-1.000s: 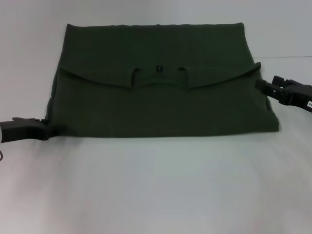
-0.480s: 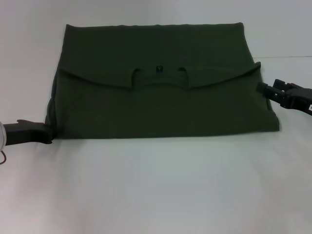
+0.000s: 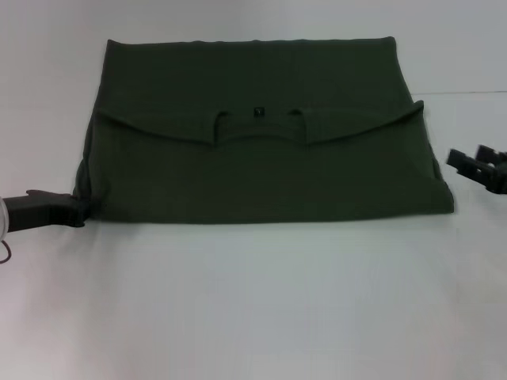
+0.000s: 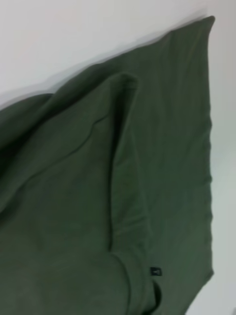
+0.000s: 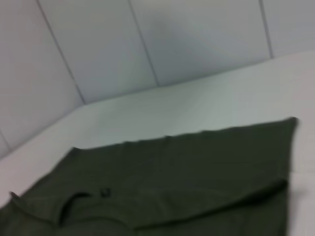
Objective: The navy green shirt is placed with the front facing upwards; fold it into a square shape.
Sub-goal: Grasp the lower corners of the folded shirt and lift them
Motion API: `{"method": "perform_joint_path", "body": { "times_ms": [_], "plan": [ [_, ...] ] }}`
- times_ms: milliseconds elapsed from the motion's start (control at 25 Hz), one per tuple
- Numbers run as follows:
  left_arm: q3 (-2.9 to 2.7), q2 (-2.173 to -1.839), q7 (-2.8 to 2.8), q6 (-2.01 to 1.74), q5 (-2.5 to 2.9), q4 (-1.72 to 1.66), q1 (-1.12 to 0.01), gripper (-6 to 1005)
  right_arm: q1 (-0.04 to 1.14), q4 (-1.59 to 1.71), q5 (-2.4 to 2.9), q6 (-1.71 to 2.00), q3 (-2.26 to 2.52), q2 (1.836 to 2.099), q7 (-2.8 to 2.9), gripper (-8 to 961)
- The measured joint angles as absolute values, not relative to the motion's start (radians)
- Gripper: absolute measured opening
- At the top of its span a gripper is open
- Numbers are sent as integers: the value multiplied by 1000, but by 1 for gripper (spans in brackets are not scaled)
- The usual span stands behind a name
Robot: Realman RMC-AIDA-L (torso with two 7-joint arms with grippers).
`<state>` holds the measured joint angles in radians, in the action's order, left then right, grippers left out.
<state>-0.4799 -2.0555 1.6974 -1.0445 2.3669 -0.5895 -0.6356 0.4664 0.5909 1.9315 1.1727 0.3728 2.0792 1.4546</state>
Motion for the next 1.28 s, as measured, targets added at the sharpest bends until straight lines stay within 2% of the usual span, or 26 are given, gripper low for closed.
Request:
{"method": "perform_joint_path", "body": {
  "times_ms": [160,360,1280],
  "plan": [
    [-479,-2057,1697,-1045,2360,-590,-635,50,436,589,1934,1152,377,2077,1454,722],
    [-482,-2059,1696,-1052,2335,-592,-639,50,425,560,1934,1118,384,2087,1434,724],
    [-480,-2062,1689,-1097,2295,-603,-632,49,501,453,1933,959,468,2088,1422,712]
  ]
}}
